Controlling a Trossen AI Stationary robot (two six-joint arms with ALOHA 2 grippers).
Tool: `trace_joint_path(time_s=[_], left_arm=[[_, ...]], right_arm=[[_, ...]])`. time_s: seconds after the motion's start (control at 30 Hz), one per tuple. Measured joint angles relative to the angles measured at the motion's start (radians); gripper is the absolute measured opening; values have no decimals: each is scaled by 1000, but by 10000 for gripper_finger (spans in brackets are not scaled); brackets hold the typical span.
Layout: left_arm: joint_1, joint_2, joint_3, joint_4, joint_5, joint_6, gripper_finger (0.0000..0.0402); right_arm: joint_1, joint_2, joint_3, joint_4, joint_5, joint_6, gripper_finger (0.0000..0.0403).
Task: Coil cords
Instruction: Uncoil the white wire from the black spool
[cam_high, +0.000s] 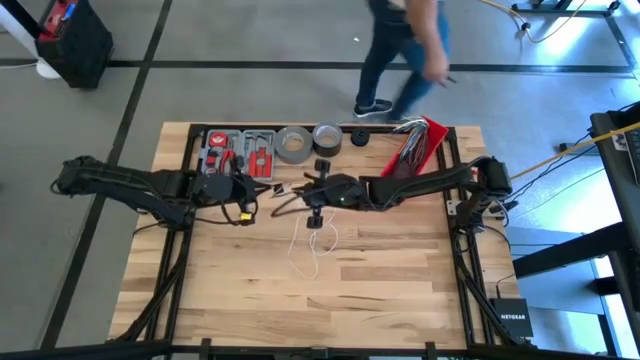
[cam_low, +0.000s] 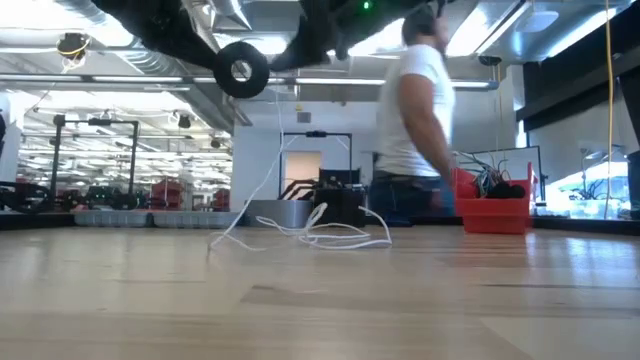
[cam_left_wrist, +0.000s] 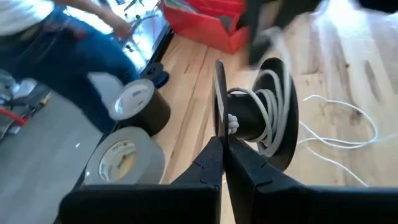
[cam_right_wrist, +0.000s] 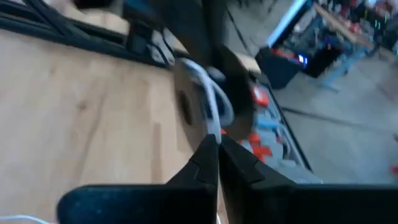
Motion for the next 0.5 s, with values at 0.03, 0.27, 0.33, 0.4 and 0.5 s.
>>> trace_joint_path(time_s=[0.03,0.27,0.33,0.4,0.5], left_arm=[[8,0,0,-1,0,-8,2],[56,0,0,112,-3,-88,2],[62,0,0,152,-6,-103,2],[63,0,0,177,-7,-106,2],[56,-2,0,193,-8,-105,2]], right_arm=[[12,0,0,16,0,-11,6],[57,3,0,117,-74,-50,6],[55,3,0,99,-109,-70,5],[55,3,0,71,-136,-96,8],[54,4,0,-1,-145,-153,8]])
